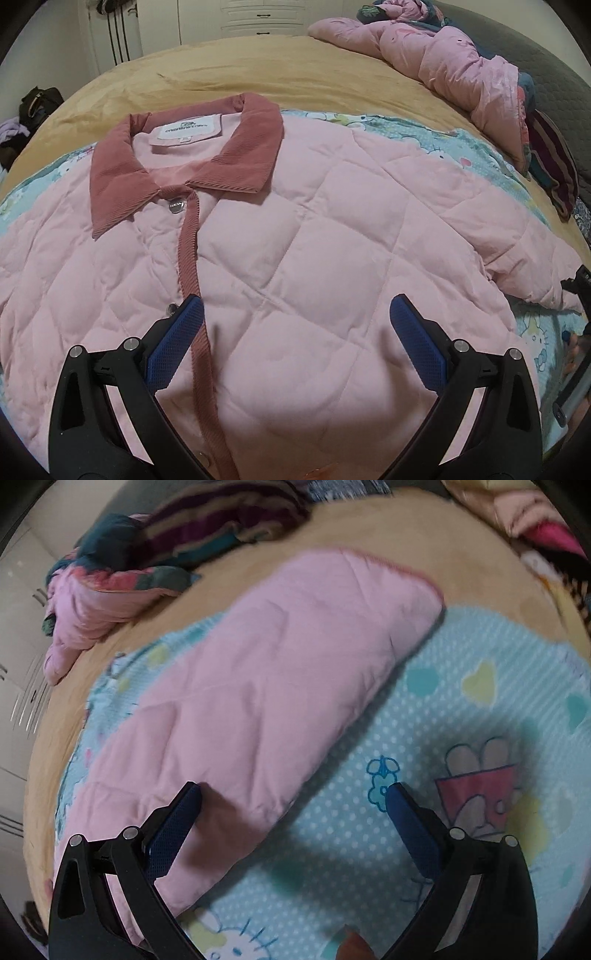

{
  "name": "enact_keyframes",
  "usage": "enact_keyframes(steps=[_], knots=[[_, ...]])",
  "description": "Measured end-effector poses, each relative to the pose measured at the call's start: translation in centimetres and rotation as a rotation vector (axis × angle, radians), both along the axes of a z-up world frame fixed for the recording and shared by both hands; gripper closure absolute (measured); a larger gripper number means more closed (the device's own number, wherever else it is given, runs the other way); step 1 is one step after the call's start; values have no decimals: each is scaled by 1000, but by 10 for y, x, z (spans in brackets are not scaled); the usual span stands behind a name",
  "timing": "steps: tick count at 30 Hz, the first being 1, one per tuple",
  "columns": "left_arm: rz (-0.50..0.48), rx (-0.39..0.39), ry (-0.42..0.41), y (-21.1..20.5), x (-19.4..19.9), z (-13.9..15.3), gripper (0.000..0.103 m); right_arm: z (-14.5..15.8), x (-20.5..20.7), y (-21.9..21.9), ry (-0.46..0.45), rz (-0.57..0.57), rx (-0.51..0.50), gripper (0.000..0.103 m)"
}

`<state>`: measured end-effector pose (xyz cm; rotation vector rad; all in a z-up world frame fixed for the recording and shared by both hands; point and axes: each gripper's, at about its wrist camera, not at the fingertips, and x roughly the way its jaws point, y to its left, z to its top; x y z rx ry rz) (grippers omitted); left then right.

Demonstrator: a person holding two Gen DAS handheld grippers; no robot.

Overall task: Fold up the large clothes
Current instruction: 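Move the right tool to the sleeve cuff nearest it and grasp it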

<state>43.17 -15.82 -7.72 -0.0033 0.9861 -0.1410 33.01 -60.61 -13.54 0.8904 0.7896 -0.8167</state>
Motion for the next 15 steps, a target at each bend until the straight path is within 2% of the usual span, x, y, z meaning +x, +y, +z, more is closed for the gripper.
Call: enact_keyframes(steps=[4, 9, 12, 13, 15], knots=[[10, -12, 4, 6, 4, -1, 8, 1, 5, -5, -17, -21, -6, 4], [33, -47, -12, 21, 11, 7, 8, 0, 9, -26, -97, -43, 30, 4], [48, -26, -31, 27, 18, 11, 8, 3, 7, -41, -224, -25, 59, 4], [55, -22, -38, 29, 20, 12, 8, 2, 6, -49, -277, -22, 85, 7], [65, -24, -50, 33, 22, 14, 8, 1, 4, -60, -304, -35, 113, 26]])
